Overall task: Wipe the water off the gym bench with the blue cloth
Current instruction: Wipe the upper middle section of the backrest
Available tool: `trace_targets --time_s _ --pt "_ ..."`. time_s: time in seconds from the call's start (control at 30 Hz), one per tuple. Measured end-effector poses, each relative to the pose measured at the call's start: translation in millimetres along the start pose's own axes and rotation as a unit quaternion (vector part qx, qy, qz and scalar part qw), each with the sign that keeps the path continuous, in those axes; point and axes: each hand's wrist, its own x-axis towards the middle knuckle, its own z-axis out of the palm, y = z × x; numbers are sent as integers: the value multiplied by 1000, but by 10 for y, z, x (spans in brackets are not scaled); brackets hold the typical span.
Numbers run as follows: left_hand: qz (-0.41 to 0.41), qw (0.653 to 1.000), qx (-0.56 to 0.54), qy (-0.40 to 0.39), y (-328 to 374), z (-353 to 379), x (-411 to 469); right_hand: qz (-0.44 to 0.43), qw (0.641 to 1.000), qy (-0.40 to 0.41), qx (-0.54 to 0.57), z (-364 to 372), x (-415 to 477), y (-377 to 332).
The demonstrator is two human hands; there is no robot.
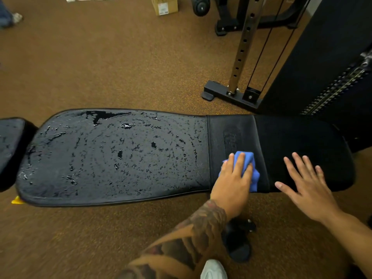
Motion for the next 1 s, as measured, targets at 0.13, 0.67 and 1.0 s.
trace_targets --time_s 0.13,0.67,1.0 --pt "-18 1000 -1 -7 -220 -158 293 -1 1000 6 1 10 -9 -5" --pt "-144 982 -72 100 -1089 -318 -941 -15 999 31 -3 88 3 31" --pt "-173 967 -182 52 -1055 -471 -947 -67 980 143 122 -131 -104 -1024"
